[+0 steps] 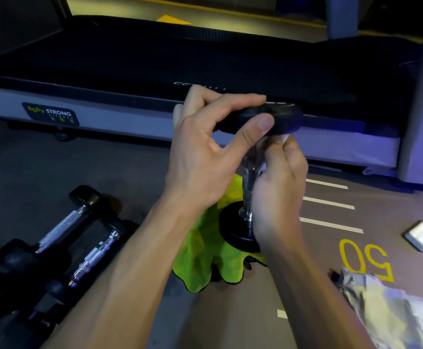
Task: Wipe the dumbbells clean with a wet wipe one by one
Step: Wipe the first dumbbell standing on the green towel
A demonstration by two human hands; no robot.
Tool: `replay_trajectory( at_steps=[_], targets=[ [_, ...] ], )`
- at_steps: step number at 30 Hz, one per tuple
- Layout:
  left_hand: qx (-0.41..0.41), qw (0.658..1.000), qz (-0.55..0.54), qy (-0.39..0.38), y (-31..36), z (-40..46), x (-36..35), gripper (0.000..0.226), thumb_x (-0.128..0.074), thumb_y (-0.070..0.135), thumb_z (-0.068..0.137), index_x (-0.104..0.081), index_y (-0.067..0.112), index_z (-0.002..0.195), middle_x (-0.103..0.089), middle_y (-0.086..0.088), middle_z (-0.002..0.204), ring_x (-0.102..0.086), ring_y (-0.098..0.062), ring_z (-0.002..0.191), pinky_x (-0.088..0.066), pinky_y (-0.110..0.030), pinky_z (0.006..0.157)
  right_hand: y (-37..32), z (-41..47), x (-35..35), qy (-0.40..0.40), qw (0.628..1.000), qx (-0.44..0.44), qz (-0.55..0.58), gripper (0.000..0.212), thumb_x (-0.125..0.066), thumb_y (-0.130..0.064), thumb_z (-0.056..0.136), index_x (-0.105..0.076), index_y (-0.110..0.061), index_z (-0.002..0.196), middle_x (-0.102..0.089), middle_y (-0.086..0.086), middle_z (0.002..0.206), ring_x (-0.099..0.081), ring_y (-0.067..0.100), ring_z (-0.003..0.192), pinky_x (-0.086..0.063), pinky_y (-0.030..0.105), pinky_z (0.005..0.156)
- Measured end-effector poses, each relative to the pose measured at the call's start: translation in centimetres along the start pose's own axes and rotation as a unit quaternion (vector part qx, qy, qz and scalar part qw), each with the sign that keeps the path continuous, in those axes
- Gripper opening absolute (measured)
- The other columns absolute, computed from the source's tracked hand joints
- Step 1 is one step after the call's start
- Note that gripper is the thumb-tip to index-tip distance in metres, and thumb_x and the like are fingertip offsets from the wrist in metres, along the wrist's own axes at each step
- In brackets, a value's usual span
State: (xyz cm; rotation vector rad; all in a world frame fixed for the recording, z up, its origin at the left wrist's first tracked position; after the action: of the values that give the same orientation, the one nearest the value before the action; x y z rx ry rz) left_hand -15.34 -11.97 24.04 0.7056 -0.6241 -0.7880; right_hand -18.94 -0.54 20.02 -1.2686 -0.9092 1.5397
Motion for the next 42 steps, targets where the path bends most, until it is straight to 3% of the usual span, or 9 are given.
replay_trajectory(
  at_steps=[4, 9, 13, 16, 22, 26, 30, 38, 42],
  targets=[
    [-0.009, 1.0, 0.007, 0.002, 0.0, -0.2, 0.0, 0.025, -0.07, 0.044, 0.093, -0.069, 0.039, 0.117, -0.05, 0.009, 0.105, -0.056, -0.024, 0.107, -0.05, -0.045, 0.095, 1.0, -0.7, -0.4, 0.057, 0.986, 0.048, -0.149, 0.027, -0.038, -0.033, 0.104, -0.06, -0.016, 0.101, -0.071, -0.006, 0.092, -0.063, 0.015, 0.084, -0.052, 0.048, 0.08],
    [0.019, 1.0, -0.01, 0.007, -1.1, 0.0, 1.0, 0.026, -0.07, 0.044, 0.093, -0.07, 0.037, 0.118, -0.049, 0.009, 0.105, -0.057, -0.023, 0.109, -0.053, -0.041, 0.094, 1.5, 1.2, -0.3, -0.092, 0.987, -0.1, -0.088, 0.047, -0.038, -0.028, 0.103, -0.064, -0.016, 0.066, -0.065, 0.001, 0.06, -0.059, 0.018, 0.056, -0.045, 0.033, 0.058],
    [0.023, 0.997, -0.067, -0.017, -0.5, -0.4, 1.5, 0.024, -0.072, 0.022, 0.095, -0.07, 0.023, 0.118, -0.049, -0.012, 0.11, -0.063, 0.007, 0.09, -0.051, -0.008, 0.064, 3.5, 1.1, -0.7, -0.224, 0.948, -0.221, -0.044, 0.065, -0.021, -0.038, 0.101, -0.064, -0.01, 0.061, -0.049, 0.011, 0.05, -0.042, 0.026, 0.045, -0.036, 0.032, 0.049],
    [0.03, 0.998, -0.055, -0.013, -0.6, -0.3, 1.4, 0.025, -0.074, 0.031, 0.093, -0.073, 0.025, 0.118, -0.051, -0.004, 0.109, -0.062, -0.008, 0.103, -0.055, -0.014, 0.072, 4.0, 1.0, -0.2, -0.229, 0.941, -0.244, -0.057, 0.065, -0.019, -0.041, 0.099, -0.057, -0.002, 0.063, -0.045, 0.018, 0.05, -0.042, 0.027, 0.043, -0.036, 0.027, 0.044],
    [0.009, 0.999, -0.046, -0.015, -0.8, -0.5, 0.4, 0.03, -0.074, 0.044, 0.09, -0.074, 0.033, 0.118, -0.056, 0.008, 0.109, -0.06, -0.026, 0.112, -0.052, -0.046, 0.096, 1.9, -0.5, 1.6, -0.248, 0.934, -0.148, -0.211, 0.063, -0.016, -0.028, 0.102, -0.05, 0.013, 0.069, -0.056, 0.036, 0.069, -0.053, 0.034, 0.057, -0.043, 0.031, 0.054],
    [0.021, 0.999, -0.039, -0.008, -0.7, -0.2, 0.1, 0.028, -0.073, 0.046, 0.09, -0.073, 0.036, 0.117, -0.055, 0.01, 0.108, -0.06, -0.026, 0.11, -0.053, -0.045, 0.096, 2.1, -2.6, 4.2, -0.163, 0.918, -0.055, -0.357, 0.052, -0.023, -0.033, 0.109, -0.064, -0.012, 0.086, -0.07, 0.006, 0.078, -0.063, 0.022, 0.073, -0.049, 0.036, 0.067],
    [0.031, 0.999, -0.041, 0.008, -0.9, 0.1, 0.1, 0.024, -0.072, 0.047, 0.091, -0.073, 0.041, 0.114, -0.053, 0.011, 0.106, -0.06, -0.026, 0.108, -0.053, -0.044, 0.094, 2.5, -5.7, 4.3, -0.091, 0.866, 0.071, -0.487, 0.019, -0.035, -0.038, 0.106, -0.045, -0.031, 0.092, -0.057, -0.008, 0.067, -0.053, 0.01, 0.063, -0.036, 0.018, 0.055],
    [0.047, 0.997, -0.056, 0.016, -1.1, -0.7, 0.1, 0.03, -0.071, 0.043, 0.092, -0.07, 0.037, 0.121, -0.057, 0.01, 0.118, -0.06, -0.022, 0.116, -0.053, -0.044, 0.098, 2.0, -4.7, 4.6, -0.096, 0.895, 0.05, -0.432, 0.004, -0.063, -0.03, 0.098, -0.06, -0.028, 0.099, -0.064, -0.022, 0.068, -0.059, 0.002, 0.067, -0.038, 0.014, 0.054],
    [0.169, 0.978, -0.124, -0.001, -3.3, -3.8, -0.6, 0.074, -0.082, 0.034, 0.086, -0.045, 0.026, 0.15, -0.051, 0.015, 0.146, -0.058, -0.007, 0.126, -0.051, -0.031, 0.106, 1.7, -4.6, 4.8, -0.095, 0.905, 0.054, -0.412, 0.012, -0.066, -0.032, 0.096, -0.062, -0.025, 0.088, -0.067, -0.007, 0.069, -0.06, 0.014, 0.063, -0.04, 0.023, 0.052]
  ],
)
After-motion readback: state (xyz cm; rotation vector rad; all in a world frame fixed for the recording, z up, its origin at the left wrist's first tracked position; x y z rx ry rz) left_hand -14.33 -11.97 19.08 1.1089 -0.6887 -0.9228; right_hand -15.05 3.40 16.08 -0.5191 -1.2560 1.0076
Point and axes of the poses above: each hand's wrist, its own z-axis towards the middle knuckle, its own x-axis out of the back of the hand, y = z × x, the point moved 5 cm from there along z, towards the middle knuckle
